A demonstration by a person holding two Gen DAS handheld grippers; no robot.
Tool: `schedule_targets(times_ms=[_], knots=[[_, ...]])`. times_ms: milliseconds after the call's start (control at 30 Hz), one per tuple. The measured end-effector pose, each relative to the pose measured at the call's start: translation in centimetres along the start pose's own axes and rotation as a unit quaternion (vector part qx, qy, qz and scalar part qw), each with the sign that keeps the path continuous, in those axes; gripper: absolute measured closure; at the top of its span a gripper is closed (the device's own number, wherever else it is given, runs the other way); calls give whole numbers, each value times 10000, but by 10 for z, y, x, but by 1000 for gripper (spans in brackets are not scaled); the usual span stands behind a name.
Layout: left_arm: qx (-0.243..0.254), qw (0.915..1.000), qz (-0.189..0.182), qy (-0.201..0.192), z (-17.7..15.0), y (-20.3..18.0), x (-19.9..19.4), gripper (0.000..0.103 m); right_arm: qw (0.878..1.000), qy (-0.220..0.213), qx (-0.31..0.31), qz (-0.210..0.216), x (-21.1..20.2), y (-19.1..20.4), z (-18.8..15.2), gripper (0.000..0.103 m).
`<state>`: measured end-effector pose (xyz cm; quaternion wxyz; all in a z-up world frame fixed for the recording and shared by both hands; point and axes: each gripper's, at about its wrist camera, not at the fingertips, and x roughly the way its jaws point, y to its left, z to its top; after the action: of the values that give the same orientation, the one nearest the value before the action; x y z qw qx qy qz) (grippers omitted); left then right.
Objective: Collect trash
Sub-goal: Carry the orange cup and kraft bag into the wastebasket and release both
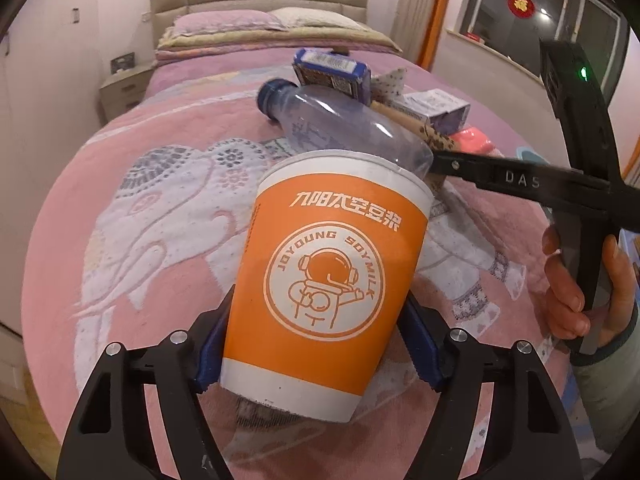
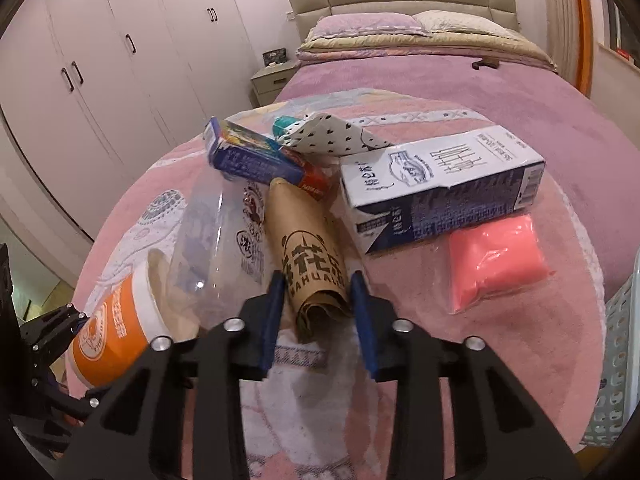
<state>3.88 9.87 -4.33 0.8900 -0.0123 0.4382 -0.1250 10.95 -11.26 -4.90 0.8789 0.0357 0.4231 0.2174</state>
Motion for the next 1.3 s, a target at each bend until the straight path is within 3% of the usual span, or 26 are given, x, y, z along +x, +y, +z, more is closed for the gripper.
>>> schedule_targets(times_ms=[267,467,667,1067,1300], knots=[[-137,9989,-121,-421,4,-9,-31,32,9985,-369,368,148,-48,-20,-17,82],[63,9965,-430,-714,30,-48,-39,32,9949,-858,485,-201,-97,-40,-16,82],[354,9939,-711,-761,61,-93,-25,32,9878,-1317,496,-665,-143,-65,-17,83],[1153,9810,-1451,-582,122,-224,23,32,9572,-1962,1439,-1566,-217,-167,-41,83],[1579,9719,-1725,-280,133,-298,67,31,9259,-1948,2174,-2399,-236,-236,-66,83]])
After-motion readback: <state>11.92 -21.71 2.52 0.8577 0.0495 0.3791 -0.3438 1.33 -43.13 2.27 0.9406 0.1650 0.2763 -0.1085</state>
